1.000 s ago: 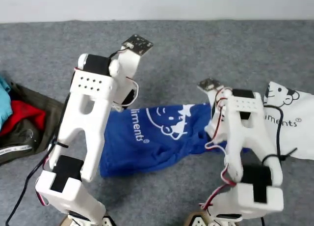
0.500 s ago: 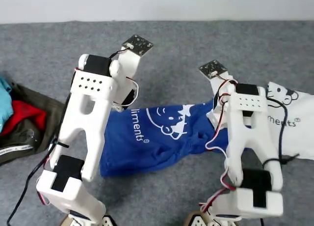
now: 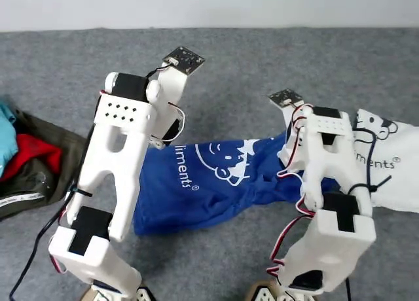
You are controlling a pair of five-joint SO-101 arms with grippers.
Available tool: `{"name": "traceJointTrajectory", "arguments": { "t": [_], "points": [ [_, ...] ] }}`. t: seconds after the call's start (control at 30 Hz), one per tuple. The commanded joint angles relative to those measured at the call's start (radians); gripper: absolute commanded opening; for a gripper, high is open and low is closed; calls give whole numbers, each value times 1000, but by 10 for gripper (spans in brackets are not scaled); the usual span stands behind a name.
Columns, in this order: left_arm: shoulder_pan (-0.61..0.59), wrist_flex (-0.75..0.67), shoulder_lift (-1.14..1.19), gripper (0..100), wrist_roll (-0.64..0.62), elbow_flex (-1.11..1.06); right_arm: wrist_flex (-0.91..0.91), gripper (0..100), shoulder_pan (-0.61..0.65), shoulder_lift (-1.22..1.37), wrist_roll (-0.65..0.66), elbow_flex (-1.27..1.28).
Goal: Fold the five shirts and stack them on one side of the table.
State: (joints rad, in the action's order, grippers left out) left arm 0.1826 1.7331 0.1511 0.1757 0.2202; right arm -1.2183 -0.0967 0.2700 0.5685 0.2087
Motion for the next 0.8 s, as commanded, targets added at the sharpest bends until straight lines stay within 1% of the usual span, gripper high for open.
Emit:
{"name": "traceJointTrajectory", "arguments": {
  "t": [0.0,0.17,0.33,0.5,0.77],
  "points": [
    [-3,20,-48,19,12,7,-15,8,-12,-59,12,-49],
    [-3,20,-48,19,12,7,-47,9,-8,-171,15,-48],
    [-3,20,-48,19,11,7,-90,28,-12,-220,57,-48],
    [-3,20,-46,19,11,7,-116,150,-13,-166,66,-41],
    [-3,21,-46,19,11,7,-53,153,-21,-8,64,-48]
  ]
}}
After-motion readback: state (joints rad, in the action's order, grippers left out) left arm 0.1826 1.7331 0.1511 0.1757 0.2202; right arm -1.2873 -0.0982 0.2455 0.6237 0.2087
